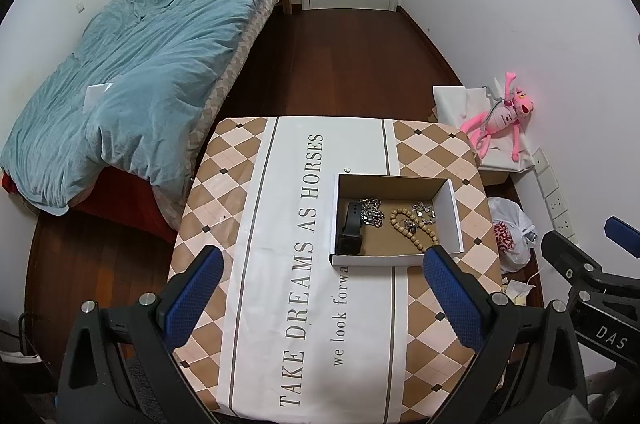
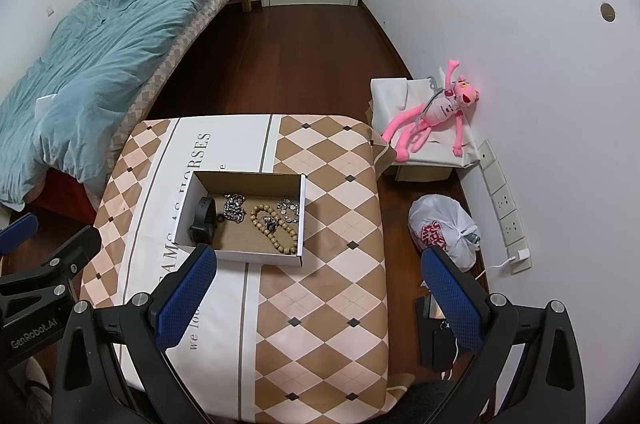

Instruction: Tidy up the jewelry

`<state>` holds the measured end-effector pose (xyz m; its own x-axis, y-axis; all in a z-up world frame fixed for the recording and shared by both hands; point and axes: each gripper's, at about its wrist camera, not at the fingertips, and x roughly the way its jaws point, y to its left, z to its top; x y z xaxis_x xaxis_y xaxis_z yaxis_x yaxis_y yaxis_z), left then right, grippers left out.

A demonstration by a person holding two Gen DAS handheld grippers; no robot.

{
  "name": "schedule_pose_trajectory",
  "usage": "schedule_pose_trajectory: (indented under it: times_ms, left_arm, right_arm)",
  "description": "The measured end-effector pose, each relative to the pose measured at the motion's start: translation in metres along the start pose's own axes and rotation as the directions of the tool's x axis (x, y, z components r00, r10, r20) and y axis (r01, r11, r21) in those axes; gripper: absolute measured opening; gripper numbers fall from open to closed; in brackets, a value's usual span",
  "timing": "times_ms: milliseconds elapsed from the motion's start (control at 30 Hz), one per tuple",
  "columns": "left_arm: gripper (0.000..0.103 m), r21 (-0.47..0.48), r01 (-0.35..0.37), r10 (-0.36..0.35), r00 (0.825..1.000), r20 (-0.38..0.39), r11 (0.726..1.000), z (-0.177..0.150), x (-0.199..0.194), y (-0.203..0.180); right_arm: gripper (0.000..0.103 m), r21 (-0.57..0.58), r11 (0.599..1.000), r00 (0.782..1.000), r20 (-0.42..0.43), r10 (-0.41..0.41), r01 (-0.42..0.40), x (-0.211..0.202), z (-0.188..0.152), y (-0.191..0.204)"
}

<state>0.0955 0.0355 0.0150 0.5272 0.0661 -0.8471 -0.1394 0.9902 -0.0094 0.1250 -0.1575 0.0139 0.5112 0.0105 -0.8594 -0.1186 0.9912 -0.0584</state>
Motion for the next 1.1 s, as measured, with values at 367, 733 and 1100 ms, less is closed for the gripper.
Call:
schedule_pose_trajectory:
  times_ms: [367, 733, 1100]
  left_arm:
    - [0.102, 0.001, 0.003, -0.003, 1.0, 0.0, 1.0, -0.0001, -0.0006, 0.0003]
    - [0.102, 0.006, 0.008, -0.008, 1.0, 0.0, 1.0, -0.0001, -0.0007, 0.0014]
    - [0.102, 0.005, 0.007, -0.007, 1.0, -0.001, 1.0, 0.0005, -0.0007, 0.0013]
  right_arm:
    - [0.103, 0.0, 1.0, 1.0, 0.001, 0.0, 0.0, -0.0006, 0.0002, 0.0008]
    - [0.103, 0.001, 1.0, 1.0, 0.002, 0.0, 0.0, -0.001, 0.0003, 0.0012]
    - [0.103, 0.0, 1.0, 1.0, 0.002, -0.001, 0.001, -0.0002, 0.0002, 0.0004]
